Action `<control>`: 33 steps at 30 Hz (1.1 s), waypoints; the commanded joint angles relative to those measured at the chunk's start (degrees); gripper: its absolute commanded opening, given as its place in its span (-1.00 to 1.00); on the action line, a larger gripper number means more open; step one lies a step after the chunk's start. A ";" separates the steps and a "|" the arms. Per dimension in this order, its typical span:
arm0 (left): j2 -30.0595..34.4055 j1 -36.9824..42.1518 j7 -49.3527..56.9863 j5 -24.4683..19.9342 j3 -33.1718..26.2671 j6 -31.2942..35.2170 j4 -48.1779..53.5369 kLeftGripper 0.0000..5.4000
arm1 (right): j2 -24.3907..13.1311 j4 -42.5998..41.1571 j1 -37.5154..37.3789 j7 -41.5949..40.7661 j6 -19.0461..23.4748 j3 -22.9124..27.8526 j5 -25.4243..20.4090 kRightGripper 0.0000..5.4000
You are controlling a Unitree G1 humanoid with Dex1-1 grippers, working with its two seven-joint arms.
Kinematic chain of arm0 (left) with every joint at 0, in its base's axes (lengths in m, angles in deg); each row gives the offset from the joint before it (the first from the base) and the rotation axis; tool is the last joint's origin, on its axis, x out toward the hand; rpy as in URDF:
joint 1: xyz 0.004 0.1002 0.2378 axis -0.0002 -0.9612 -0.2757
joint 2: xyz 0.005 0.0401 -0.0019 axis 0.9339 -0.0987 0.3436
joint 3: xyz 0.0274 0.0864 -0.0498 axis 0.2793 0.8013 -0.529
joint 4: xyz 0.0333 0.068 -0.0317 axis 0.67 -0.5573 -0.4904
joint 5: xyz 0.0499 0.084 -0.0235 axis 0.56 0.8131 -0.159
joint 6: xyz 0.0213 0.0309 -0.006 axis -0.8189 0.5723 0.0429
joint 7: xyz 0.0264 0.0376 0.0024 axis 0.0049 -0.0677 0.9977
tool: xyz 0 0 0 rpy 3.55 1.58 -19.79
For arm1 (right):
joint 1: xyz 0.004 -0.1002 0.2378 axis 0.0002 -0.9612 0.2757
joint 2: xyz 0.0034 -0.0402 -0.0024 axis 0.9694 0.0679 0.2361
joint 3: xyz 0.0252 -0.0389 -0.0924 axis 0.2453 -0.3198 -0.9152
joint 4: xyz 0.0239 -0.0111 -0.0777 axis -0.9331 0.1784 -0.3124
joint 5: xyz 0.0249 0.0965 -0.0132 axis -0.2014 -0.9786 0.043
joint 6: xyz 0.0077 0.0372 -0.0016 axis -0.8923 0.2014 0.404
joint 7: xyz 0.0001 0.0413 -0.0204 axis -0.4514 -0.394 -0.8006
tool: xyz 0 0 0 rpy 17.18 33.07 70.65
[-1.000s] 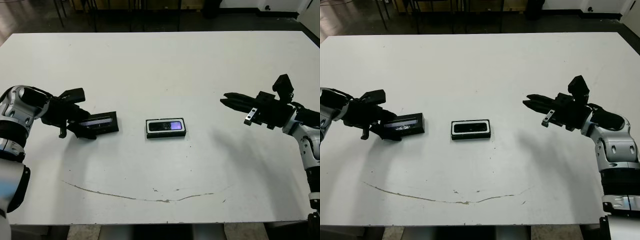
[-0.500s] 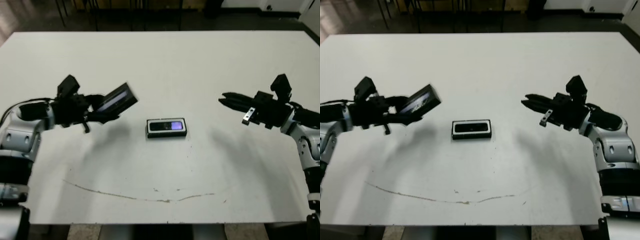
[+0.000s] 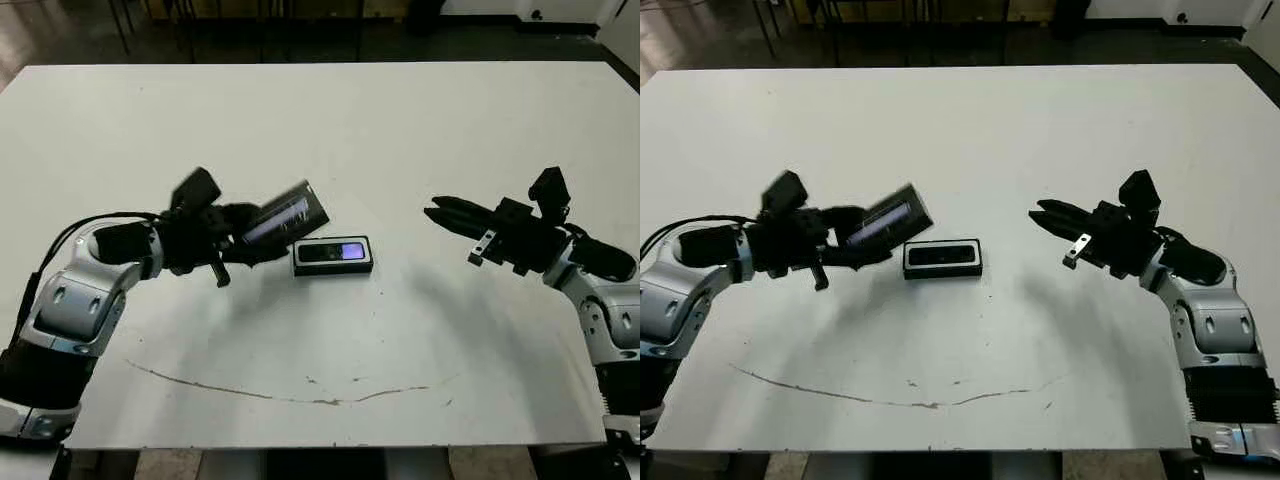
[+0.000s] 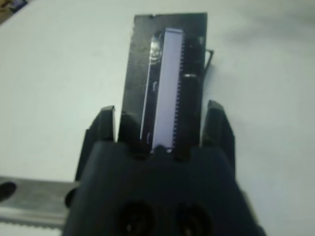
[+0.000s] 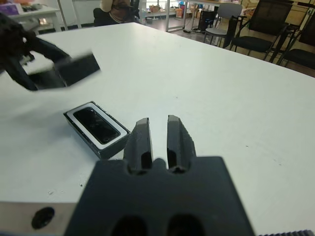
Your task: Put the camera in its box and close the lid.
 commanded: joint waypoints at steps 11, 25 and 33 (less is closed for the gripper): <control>-0.13 6.15 -3.92 3.98 5.77 -4.24 -14.25 -0.99 | -1.00 -0.82 -0.74 -0.45 2.98 0.40 -0.75 -1.00; -0.10 6.90 -6.50 2.33 5.16 -4.99 -15.44 -0.99 | -1.12 -0.93 -0.82 0.09 2.93 0.44 -0.46 -1.00; -0.01 2.25 -2.67 -3.71 -2.27 2.31 -3.45 -0.99 | -1.19 0.39 -0.12 -0.38 2.40 0.22 -0.18 -1.00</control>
